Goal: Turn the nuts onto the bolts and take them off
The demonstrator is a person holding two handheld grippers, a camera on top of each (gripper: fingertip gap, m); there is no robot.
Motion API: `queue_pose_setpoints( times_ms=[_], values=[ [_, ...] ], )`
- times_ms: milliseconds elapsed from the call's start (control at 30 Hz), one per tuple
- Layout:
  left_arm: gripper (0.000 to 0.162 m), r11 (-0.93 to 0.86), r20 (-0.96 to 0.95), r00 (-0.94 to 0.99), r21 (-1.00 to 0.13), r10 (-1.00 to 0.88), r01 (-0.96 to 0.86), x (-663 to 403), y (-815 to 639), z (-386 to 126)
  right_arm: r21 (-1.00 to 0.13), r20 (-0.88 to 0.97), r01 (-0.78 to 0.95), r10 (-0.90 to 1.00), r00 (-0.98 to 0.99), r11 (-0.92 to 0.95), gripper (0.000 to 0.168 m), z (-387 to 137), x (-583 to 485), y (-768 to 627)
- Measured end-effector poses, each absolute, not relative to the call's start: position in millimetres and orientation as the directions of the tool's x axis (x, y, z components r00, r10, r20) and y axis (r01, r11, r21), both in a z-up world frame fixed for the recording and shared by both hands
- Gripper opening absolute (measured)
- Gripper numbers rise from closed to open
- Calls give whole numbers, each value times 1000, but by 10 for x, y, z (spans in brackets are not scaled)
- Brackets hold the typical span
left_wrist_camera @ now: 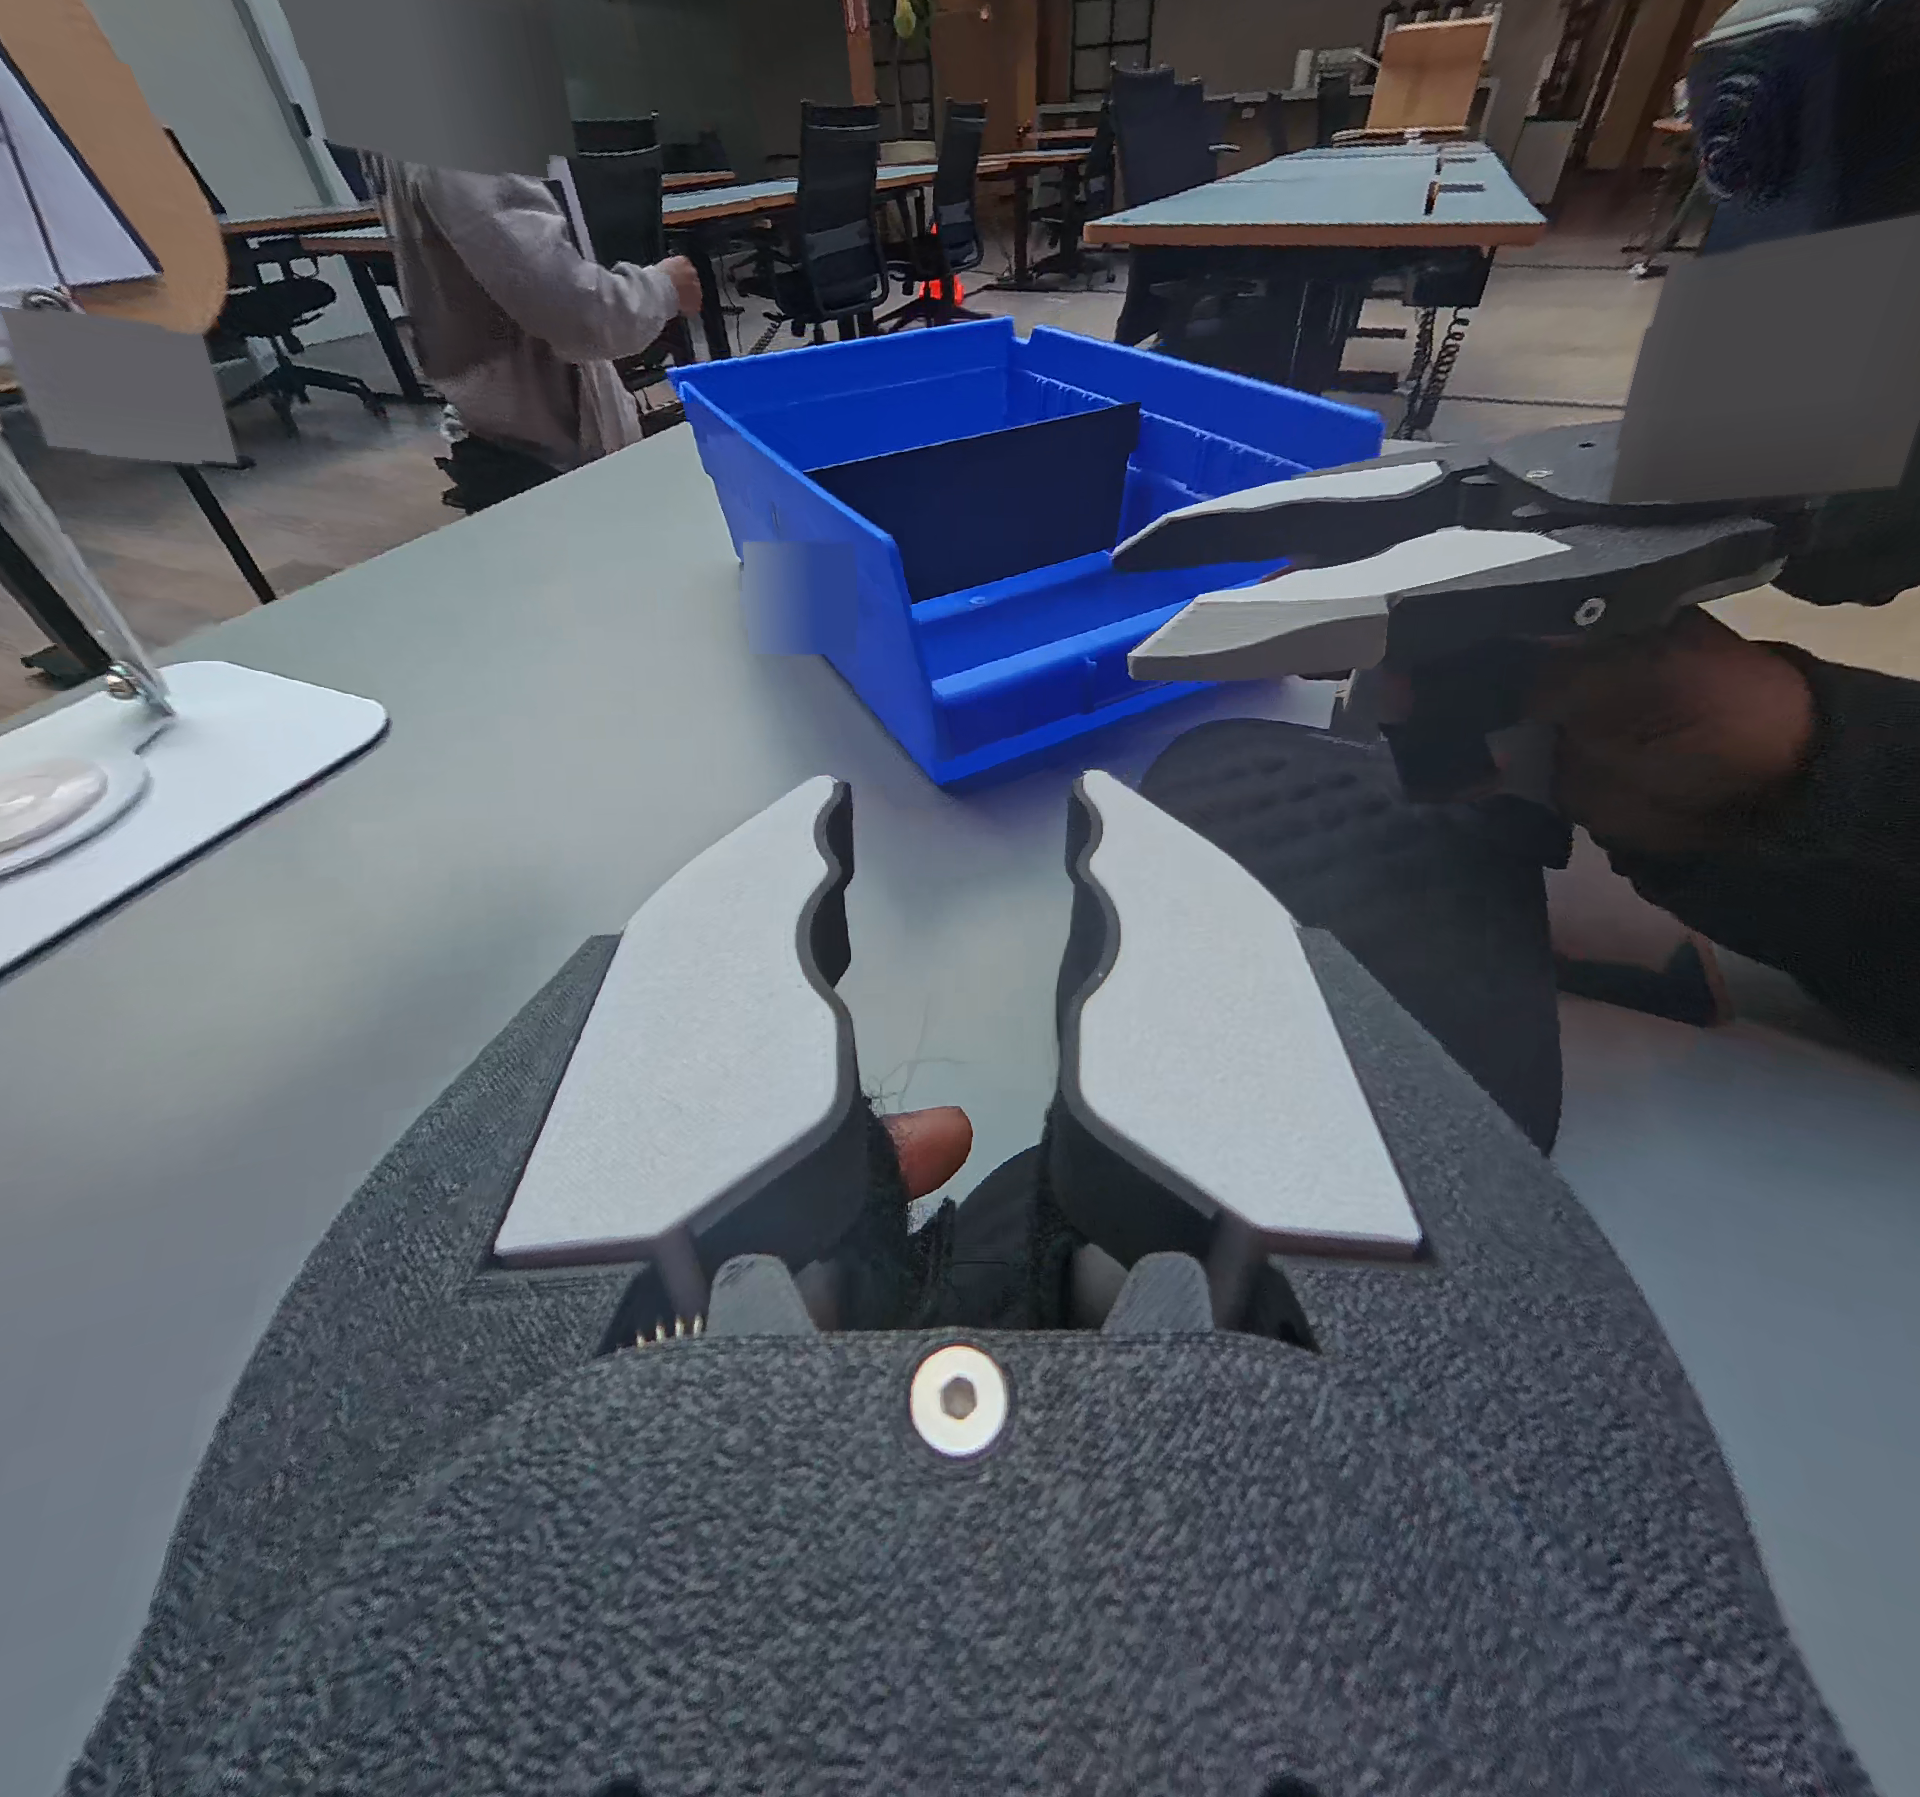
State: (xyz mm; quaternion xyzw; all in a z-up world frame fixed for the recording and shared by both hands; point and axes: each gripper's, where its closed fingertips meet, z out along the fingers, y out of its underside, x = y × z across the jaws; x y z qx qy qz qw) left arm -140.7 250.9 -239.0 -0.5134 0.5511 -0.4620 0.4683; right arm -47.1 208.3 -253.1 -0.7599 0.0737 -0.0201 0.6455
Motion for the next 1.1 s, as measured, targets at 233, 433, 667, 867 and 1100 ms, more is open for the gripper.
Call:
queue_pose_setpoints(
  times_ms=[233, 433, 667, 867, 1100],
  values=[
    [38, 50, -123, 205, -943, -971, -328, -2374, 3270, -1927, -986, -34, -54, -126, 991, -158, 68, -2528, -511, 2088],
    [36, -170, -181, 403, -701, -897, -693, -3858, 4418, -1859, -981, 1, -19, -105, 994, -193, 69, -2571, -564, 2121],
    [33, -491, -144, 545, -293, -826, -821, -4881, 5155, -2558, -984, -40, -57, -104, 994, -167, 68, -2543, -535, 2102],
    [32, -564, -137, 586, -167, -799, -809, -5077, 5408, -2973, -988, -66, -80, -104, 992, -132, 65, -2500, -515, 2071],
    [31, -543, -119, 556, -128, -822, -830, -5118, 5479, -3244, -988, -59, -73, -106, 993, -137, 64, -2504, -516, 2073]
  ],
)
